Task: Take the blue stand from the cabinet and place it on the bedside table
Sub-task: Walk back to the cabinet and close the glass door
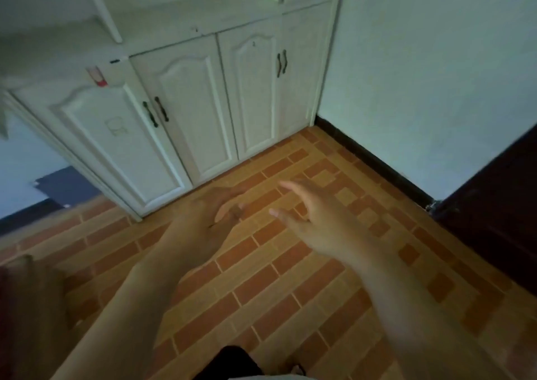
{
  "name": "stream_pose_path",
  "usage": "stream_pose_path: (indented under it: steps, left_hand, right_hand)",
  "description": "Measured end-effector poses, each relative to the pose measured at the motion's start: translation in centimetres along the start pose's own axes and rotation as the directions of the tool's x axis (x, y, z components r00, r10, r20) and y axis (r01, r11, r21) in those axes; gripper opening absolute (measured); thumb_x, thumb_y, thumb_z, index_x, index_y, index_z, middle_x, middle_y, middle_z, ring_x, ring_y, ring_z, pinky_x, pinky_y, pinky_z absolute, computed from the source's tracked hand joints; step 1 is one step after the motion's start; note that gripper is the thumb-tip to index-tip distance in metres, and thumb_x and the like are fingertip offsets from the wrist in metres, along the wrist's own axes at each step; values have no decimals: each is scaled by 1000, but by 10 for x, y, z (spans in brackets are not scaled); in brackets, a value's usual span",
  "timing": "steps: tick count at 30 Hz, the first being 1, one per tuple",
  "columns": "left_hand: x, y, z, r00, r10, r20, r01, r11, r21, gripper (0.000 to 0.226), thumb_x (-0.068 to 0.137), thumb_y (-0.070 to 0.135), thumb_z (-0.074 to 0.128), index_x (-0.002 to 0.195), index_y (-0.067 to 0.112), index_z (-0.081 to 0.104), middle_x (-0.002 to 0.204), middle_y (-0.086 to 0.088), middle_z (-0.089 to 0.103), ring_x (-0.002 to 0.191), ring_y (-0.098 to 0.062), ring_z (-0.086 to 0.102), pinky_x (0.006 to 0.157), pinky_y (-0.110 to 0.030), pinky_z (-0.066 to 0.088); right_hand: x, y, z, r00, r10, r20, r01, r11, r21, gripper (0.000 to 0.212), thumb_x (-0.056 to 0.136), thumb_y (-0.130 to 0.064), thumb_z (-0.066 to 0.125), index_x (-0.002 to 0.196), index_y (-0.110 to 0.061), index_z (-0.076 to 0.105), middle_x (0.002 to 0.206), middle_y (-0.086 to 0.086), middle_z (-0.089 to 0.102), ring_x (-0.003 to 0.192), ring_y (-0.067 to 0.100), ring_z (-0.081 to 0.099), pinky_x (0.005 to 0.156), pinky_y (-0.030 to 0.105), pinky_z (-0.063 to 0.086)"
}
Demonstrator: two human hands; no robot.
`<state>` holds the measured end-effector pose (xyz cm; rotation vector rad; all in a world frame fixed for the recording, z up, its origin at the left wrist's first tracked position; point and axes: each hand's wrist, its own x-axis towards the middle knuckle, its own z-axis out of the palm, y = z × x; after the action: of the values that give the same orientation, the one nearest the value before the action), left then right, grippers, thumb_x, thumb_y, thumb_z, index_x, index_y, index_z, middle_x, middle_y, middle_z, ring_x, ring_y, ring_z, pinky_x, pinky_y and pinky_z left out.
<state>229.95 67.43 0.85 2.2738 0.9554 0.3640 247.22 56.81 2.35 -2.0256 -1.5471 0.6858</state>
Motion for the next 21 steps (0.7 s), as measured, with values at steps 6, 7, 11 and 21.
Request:
stream_pose_path:
  steps: [6,7,11,21]
  left_hand:
    - [32,-55,-67,965,-183,-189,198,978,66,54,82,57,28,128,36,46,121,12,51,98,-6,48,83,-23,35]
    - [41,-64,-78,956,-199,-214,222,971,88,54,82,57,28,129,37,44,128,9,50,104,-8,47,86,-23,33]
    - [83,-111,-128,929,-210,-306,258,958,125,58,80,58,27,131,37,42,140,6,45,123,-15,43,93,-26,30]
    - [178,-195,-256,881,-101,-462,227,947,227,60,84,67,30,128,30,48,132,2,52,120,-14,47,94,-27,34]
  right_hand:
    - [120,-41,12,969,-225,106,229,973,-25,61,88,-55,45,141,-30,29,147,-12,33,129,8,35,92,20,26]
    - [140,-49,14,961,-250,121,255,966,-26,60,88,-55,45,141,-30,29,147,-12,32,128,7,35,91,20,26]
    - [225,-81,24,922,-353,158,361,932,-23,61,87,-53,47,140,-29,30,146,-12,33,129,7,36,92,19,27]
    - [395,-180,21,842,-520,139,528,849,-22,62,89,-50,47,142,-25,28,147,-8,33,128,9,37,97,20,26]
